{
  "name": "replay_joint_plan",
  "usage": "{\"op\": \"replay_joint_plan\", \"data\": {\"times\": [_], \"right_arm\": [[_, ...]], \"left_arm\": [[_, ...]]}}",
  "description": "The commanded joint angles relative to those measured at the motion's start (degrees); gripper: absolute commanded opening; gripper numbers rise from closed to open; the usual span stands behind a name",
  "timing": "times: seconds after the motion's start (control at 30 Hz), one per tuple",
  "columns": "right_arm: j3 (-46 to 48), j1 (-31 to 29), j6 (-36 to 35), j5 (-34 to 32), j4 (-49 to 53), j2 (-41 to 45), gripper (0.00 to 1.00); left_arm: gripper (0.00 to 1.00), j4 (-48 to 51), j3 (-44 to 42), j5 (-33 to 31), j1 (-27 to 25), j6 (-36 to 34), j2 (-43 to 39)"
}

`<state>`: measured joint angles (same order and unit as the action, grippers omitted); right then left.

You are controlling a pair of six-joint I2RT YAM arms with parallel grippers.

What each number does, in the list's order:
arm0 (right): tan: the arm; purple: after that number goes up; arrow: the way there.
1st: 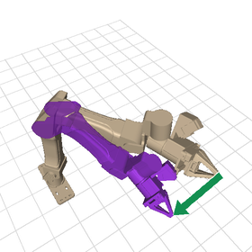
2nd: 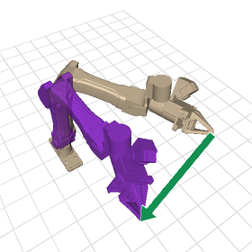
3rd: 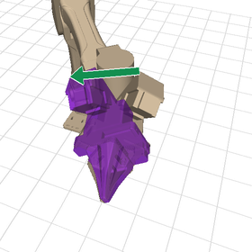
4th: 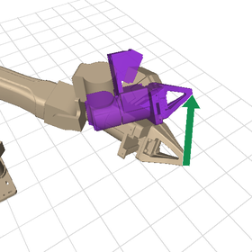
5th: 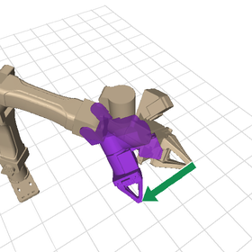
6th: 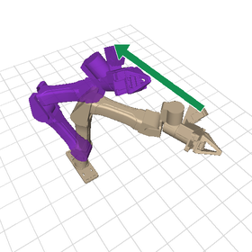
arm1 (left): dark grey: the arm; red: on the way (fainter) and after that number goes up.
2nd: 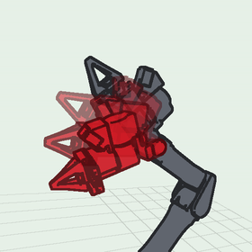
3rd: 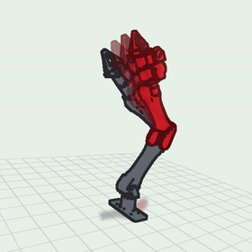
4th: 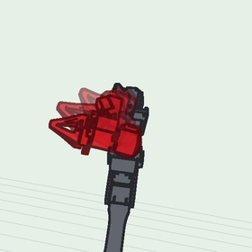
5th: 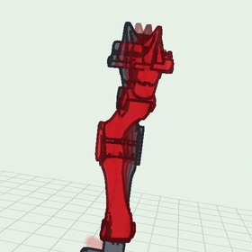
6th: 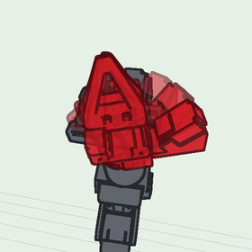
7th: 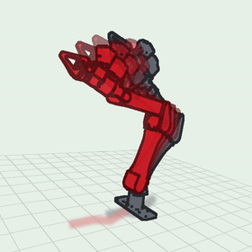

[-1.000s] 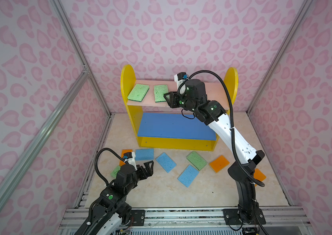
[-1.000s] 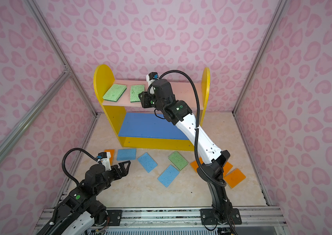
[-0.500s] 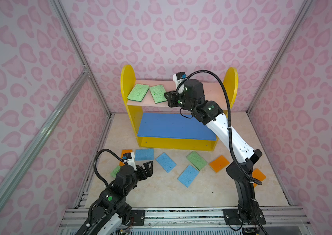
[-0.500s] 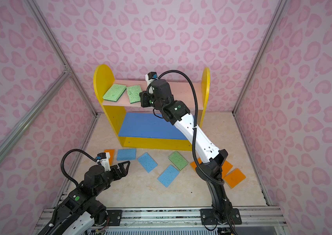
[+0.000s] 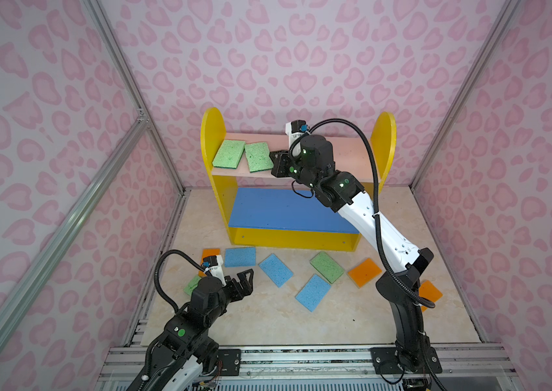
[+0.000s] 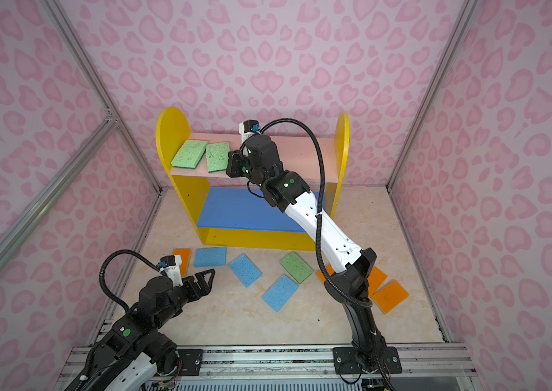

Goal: Place and organize the cleaning sponges onto the shelf
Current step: 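Push the placed sponge with the right gripper against the first green sponge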

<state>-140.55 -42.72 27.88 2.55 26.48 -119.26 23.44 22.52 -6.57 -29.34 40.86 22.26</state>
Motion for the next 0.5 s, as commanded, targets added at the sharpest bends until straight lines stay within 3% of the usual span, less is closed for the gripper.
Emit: {"op": "replay_joint_plan", "data": {"times": [0.0, 0.13, 0.27, 0.47], "right_arm": [[4.08, 0.37, 2.25, -2.54, 3.66, 1.45, 0.02], [6.3, 0.54, 2.42, -2.55, 2.34, 2.88, 0.02], [4.46, 0.27, 1.25, -1.5, 4.08, 2.11, 0.24], [1.68, -1.61, -0.72, -1.93, 7.63, 0.79, 0.25]], "left_arm": [[0.97, 0.14, 0.41, -0.73, 0.12, -0.35, -0.03], [0.97, -0.05, 0.34, -0.58, 0.08, -0.39, 0.32], [0.97, 0.01, 0.36, -0.46, 0.08, -0.35, 0.15], [0.97, 0.22, 0.28, -0.42, 0.06, -0.36, 0.08]]}}
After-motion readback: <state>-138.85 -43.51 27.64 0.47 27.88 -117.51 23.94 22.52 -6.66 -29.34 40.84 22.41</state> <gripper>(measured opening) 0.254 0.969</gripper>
